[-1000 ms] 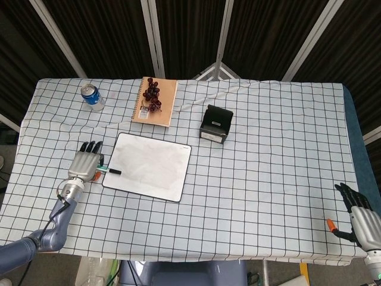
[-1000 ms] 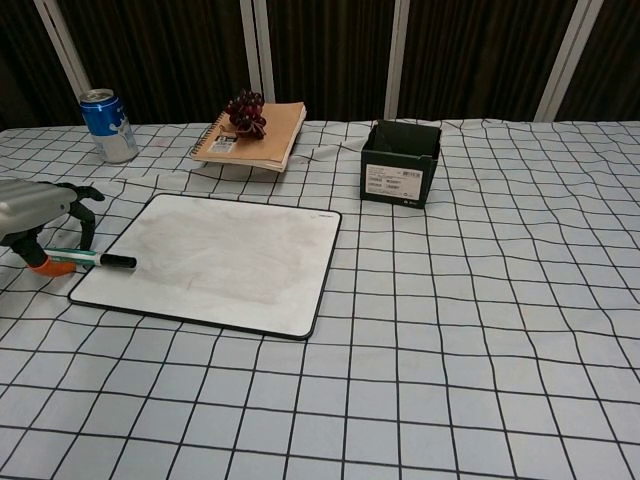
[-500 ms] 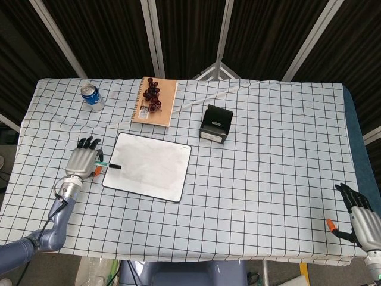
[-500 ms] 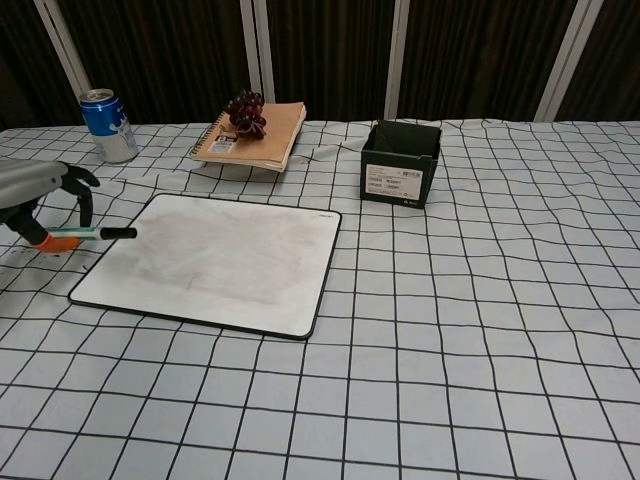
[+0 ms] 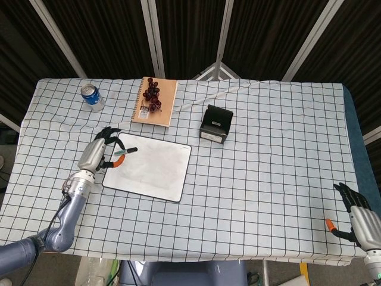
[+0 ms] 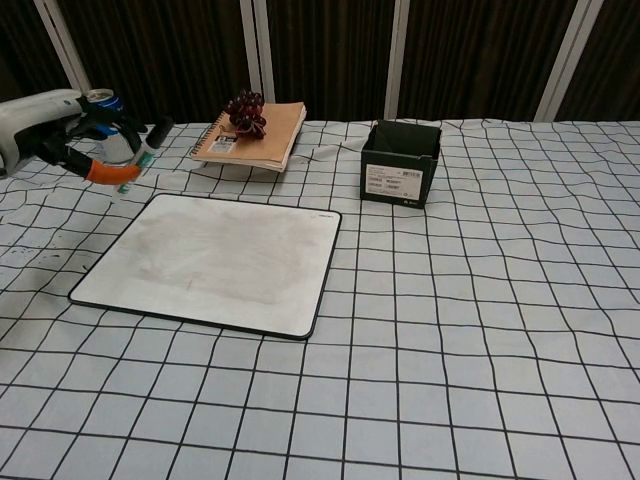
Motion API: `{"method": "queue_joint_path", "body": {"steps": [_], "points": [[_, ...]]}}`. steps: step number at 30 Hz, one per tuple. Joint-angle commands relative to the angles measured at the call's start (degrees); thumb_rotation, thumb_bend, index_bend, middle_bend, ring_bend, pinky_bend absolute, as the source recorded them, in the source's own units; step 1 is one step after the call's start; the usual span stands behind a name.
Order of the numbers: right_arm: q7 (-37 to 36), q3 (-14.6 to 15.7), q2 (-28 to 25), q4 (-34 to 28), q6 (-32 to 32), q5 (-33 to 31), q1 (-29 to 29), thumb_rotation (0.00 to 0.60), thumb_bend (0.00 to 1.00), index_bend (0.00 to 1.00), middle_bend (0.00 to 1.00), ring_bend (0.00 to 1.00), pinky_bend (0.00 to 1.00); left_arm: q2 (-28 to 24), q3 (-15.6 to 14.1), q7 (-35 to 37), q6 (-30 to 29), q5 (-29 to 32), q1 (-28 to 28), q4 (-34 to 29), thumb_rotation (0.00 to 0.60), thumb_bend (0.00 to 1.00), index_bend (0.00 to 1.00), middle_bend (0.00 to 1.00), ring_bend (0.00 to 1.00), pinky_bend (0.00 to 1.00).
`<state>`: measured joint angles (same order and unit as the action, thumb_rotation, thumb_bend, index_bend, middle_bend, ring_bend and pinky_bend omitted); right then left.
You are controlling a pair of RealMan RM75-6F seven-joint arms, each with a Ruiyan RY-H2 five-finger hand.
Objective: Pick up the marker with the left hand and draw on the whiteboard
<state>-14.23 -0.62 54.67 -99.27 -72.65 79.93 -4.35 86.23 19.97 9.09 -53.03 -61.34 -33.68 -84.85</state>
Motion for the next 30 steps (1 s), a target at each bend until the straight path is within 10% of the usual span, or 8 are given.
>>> {"method": "queue_joint_path", "body": {"steps": [1,30], "points": [[-0.31,-0.01,-0.07,0.09,0.15,-0.12,-0.02,0.600,0.35,0.00,0.00,0.00,0.00,1.90,1.98,10.25,4.55,-1.18,-0.77,-2.76,0.600,0.58,0.68,0.18,0.01,0.05],[-2.92,-0.17,-0.81,-0.01,2.03,-1.31,-0.38,0.600,0.35,0.00,0.00,0.00,0.00,13.76,0.29,20.21,9.77,-4.81,-7.43,13.32,0.600,0.58,0.71,0.22,0.03,0.07]]}}
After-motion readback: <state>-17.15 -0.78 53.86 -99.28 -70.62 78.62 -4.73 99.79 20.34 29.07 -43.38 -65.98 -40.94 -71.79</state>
